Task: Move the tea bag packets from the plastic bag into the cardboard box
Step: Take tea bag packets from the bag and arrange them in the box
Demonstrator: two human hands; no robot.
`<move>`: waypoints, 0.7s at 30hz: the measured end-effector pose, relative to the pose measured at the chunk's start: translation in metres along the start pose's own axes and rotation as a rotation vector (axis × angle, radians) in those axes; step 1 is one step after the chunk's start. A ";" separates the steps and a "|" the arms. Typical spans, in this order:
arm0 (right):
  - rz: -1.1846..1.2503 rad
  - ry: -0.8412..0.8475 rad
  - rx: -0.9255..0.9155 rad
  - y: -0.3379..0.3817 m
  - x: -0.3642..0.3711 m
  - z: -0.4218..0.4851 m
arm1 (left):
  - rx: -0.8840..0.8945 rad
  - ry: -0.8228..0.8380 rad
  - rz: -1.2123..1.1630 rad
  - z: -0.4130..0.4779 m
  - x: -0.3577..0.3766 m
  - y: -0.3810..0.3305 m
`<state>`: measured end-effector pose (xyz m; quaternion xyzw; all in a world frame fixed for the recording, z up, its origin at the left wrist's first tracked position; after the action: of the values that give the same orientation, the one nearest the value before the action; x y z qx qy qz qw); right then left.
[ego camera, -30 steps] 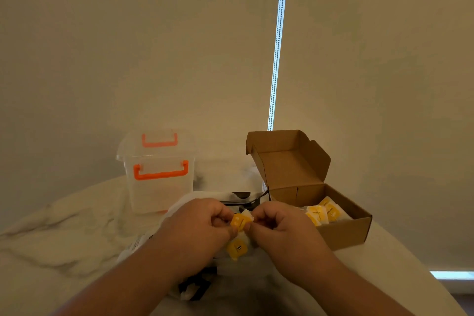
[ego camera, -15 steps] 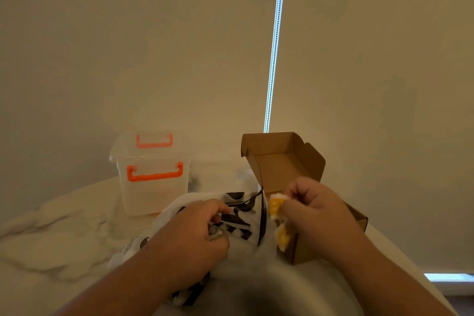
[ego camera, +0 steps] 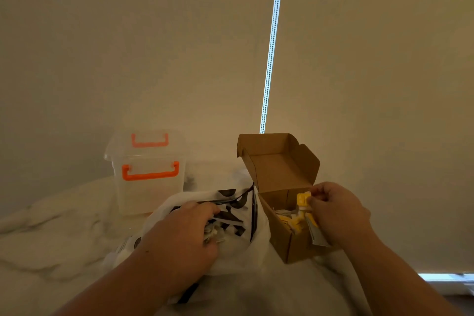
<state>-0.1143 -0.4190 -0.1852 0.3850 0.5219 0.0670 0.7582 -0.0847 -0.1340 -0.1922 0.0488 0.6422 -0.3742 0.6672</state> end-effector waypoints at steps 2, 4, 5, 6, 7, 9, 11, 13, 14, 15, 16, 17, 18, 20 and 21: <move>-0.029 -0.019 0.001 0.000 -0.002 -0.001 | 0.006 -0.008 -0.004 0.000 -0.001 0.000; -0.026 -0.036 -0.001 0.002 -0.004 -0.003 | 0.009 -0.006 -0.003 0.000 0.000 -0.001; -0.017 -0.042 0.000 0.003 -0.005 -0.003 | 0.009 -0.002 0.001 -0.001 0.001 -0.001; -0.019 -0.036 0.006 0.003 -0.007 -0.002 | 0.008 0.001 0.004 -0.001 0.002 -0.001; -0.036 -0.018 0.013 0.003 -0.008 -0.002 | 0.006 0.002 0.008 -0.001 0.002 -0.001; -0.092 0.083 0.032 0.003 -0.012 -0.003 | 0.003 -0.002 0.018 -0.001 0.002 0.000; -0.130 0.184 0.032 0.005 -0.020 -0.007 | 0.003 -0.010 0.025 -0.001 0.002 0.000; -0.198 0.247 0.028 0.008 -0.029 -0.012 | 0.011 -0.011 0.035 -0.001 0.001 0.000; -0.264 0.288 0.032 0.009 -0.031 -0.013 | 0.010 -0.006 0.036 -0.001 0.001 -0.001; -0.322 0.331 0.032 0.009 -0.032 -0.015 | 0.005 0.001 0.034 -0.002 0.001 -0.001; -0.357 0.374 0.031 0.008 -0.031 -0.016 | 0.001 0.008 0.032 -0.002 0.001 -0.001; -0.336 0.404 0.018 0.007 -0.029 -0.016 | -0.003 0.016 0.032 -0.001 0.002 -0.001; -0.283 0.428 0.004 0.005 -0.027 -0.015 | -0.004 0.022 0.033 -0.001 0.002 -0.001; -0.156 0.433 -0.041 0.005 -0.026 -0.015 | -0.007 0.026 0.039 0.000 0.002 -0.001; -0.097 0.419 -0.077 0.006 -0.026 -0.014 | -0.010 0.031 0.044 0.000 0.003 0.000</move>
<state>-0.1360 -0.4206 -0.1648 0.3079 0.6832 0.1287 0.6495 -0.0850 -0.1353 -0.1945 0.0653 0.6529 -0.3554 0.6657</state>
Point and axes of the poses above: each hand's wrist, its own z-axis towards the middle knuckle, its own x-axis out of the palm, y = z × x, the point moved 3 cm from there along z, towards the middle knuckle, and after that the axes turned 13 degrees about y, right-handed, at the moved point
